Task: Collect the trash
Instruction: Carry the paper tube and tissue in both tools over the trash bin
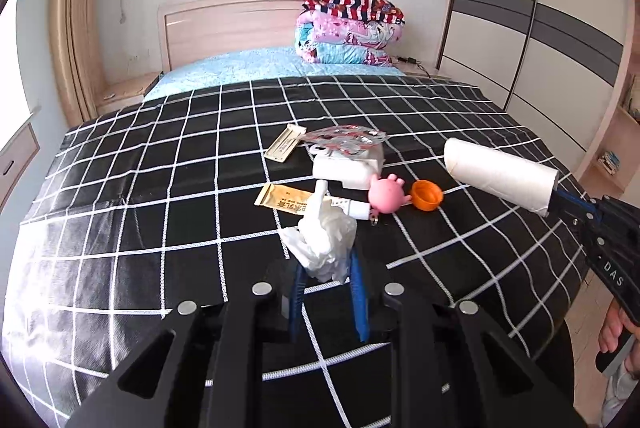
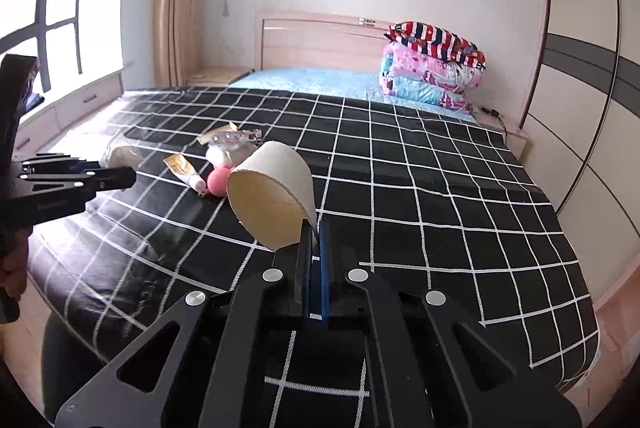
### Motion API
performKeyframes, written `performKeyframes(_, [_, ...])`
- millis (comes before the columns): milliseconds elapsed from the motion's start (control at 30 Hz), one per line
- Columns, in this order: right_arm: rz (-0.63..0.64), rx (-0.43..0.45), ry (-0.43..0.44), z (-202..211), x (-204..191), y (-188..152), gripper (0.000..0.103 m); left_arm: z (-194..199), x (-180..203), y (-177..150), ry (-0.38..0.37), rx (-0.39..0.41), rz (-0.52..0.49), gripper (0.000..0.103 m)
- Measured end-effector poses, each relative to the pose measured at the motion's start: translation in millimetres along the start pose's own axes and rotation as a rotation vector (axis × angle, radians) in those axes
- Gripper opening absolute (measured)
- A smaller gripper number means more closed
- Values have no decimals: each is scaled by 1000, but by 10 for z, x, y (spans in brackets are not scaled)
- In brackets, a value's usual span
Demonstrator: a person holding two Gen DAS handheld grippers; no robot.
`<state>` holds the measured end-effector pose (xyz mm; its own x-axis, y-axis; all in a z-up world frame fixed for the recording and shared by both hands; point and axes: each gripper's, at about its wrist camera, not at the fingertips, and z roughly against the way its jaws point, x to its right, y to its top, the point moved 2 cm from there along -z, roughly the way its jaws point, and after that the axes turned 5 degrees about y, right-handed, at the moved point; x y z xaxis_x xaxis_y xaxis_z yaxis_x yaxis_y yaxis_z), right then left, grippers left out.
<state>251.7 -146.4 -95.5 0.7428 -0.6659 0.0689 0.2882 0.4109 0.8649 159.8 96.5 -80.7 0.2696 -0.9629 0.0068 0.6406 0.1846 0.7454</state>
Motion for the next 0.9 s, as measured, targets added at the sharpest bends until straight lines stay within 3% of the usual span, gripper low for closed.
performKeyframes(200, [8, 25, 24, 217, -18, 11, 4, 283, 42, -10, -14, 37, -12, 19])
performKeyframes(600, [22, 5, 164, 544, -176, -65, 4, 747, 179, -138, -64, 71, -68, 19])
performKeyframes(900, [47, -37, 241, 731, -308, -281, 4, 907, 383, -518, -139, 16, -114, 19])
